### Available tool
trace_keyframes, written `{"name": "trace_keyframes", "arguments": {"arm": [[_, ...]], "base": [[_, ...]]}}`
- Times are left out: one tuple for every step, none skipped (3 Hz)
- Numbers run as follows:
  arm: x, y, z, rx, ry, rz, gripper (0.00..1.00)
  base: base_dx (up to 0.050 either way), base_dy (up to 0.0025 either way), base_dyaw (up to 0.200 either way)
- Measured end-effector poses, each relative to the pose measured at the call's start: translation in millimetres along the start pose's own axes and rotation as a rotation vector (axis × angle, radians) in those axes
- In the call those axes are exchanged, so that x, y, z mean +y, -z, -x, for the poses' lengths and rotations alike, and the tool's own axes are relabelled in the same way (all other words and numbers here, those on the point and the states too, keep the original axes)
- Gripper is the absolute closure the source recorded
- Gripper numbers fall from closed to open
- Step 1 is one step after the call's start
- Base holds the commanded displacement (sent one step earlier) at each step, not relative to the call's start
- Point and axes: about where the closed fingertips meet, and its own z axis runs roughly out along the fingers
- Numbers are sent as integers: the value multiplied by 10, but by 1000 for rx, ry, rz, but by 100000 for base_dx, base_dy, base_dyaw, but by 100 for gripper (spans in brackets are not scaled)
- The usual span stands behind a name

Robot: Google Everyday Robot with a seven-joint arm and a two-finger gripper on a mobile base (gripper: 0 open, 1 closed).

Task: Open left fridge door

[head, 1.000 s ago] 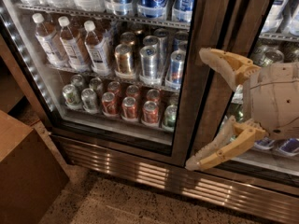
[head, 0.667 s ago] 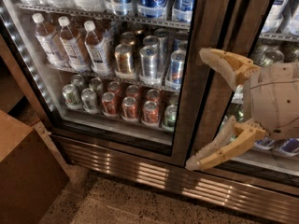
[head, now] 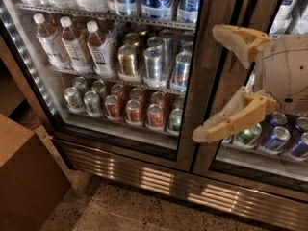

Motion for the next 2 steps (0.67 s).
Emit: {"name": "trace_keyframes", "arguments": {"arm": [[44, -181, -339, 15, -64, 18, 0], [44, -181, -339, 15, -64, 18, 0]], "base": [[0, 0, 0], [0, 0, 0]]}}
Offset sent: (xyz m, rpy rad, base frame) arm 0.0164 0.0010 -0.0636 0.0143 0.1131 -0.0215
